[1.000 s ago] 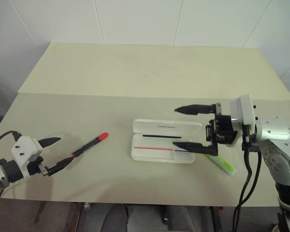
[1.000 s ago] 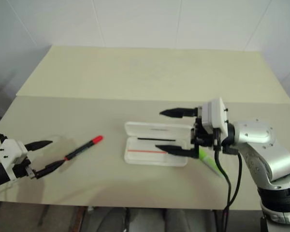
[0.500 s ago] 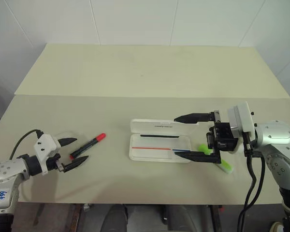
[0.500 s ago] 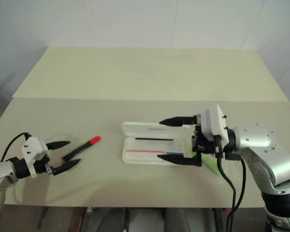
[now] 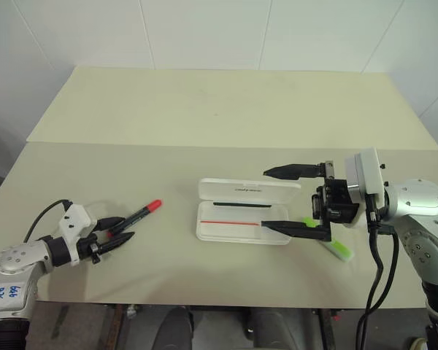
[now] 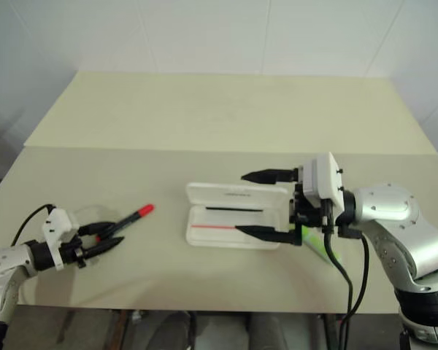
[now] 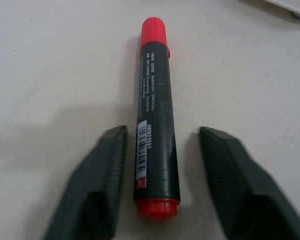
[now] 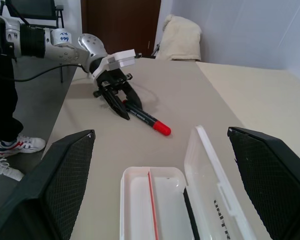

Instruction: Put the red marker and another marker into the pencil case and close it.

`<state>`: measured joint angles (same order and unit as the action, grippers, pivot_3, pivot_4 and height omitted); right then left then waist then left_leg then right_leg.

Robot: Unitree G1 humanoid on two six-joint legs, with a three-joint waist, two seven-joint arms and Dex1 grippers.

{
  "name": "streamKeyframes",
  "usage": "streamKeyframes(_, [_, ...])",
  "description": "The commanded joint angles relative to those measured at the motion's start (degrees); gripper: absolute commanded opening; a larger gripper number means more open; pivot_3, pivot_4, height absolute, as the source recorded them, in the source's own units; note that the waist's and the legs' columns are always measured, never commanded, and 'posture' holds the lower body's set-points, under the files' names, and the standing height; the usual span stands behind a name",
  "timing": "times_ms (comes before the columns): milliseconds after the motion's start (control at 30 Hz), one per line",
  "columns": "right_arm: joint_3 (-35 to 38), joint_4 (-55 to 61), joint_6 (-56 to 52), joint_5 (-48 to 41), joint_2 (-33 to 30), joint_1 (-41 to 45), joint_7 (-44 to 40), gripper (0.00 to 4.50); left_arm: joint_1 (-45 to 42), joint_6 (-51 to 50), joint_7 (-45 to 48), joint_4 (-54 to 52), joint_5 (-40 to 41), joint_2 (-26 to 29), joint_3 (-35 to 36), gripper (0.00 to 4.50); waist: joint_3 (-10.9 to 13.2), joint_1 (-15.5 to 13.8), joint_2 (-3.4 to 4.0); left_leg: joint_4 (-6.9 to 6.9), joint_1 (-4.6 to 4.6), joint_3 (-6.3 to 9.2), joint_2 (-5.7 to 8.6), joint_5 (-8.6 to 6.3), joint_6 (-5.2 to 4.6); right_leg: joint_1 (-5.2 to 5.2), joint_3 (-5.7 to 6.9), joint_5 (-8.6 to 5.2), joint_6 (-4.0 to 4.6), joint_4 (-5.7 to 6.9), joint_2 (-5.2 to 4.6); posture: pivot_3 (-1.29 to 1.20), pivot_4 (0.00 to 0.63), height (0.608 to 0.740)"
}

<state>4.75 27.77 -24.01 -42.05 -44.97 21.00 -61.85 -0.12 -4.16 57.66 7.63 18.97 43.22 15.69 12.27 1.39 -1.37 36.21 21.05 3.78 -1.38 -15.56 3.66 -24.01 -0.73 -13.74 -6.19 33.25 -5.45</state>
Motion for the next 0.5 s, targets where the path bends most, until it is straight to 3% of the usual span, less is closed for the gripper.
streamKeyframes(33, [1.4, 2.4, 0.6, -0.5, 0.1, 0.6, 0.7, 4.50, 0.0, -0.2, -0.8, 1.1, -1.8, 0.6, -1.1, 0.93, 0.0, 0.0, 0.00, 0.00, 0.00, 0.00, 0.00, 0.00, 0.00, 0.00, 0.00, 0.00, 0.00, 0.00, 0.00, 0.00, 0.150, 0.740])
streamKeyframes(67, [1.3, 2.4, 0.6, -0.5, 0.1, 0.6, 0.8, 4.50, 0.0, -0.1, -1.1, 1.1, -1.9, 0.6, -1.1, 0.67, 0.0, 0.0, 0.01, 0.00, 0.01, 0.00, 0.00, 0.00, 0.00, 0.00, 0.00, 0.00, 0.00, -0.01, 0.00, 0.00, 0.150, 0.740])
streamKeyframes(300, [0.8, 2.2, 1.1, 0.0, 0.7, 0.3, 1.3, 4.50, 0.8, 0.5, -2.9, -1.9, -2.2, -0.6, -2.0, 0.67, 0.0, -0.2, 0.03, 0.01, 0.00, 0.00, -0.01, 0.00, -0.01, 0.00, 0.01, 0.03, 0.03, 0.00, 0.00, 0.00, 0.150, 0.740])
streamKeyframes(500, [2.0, 2.1, 1.6, 0.6, 0.1, -1.7, 1.0, 4.50, 3.5, 3.0, 1.7, -10.1, 2.6, -0.7, -0.9, 0.67, 0.0, -0.6, 0.02, -0.01, 0.09, -0.02, -0.04, 0.00, 0.00, 0.00, 0.01, 0.04, 0.02, -0.20, 0.01, 0.00, 0.150, 0.740])
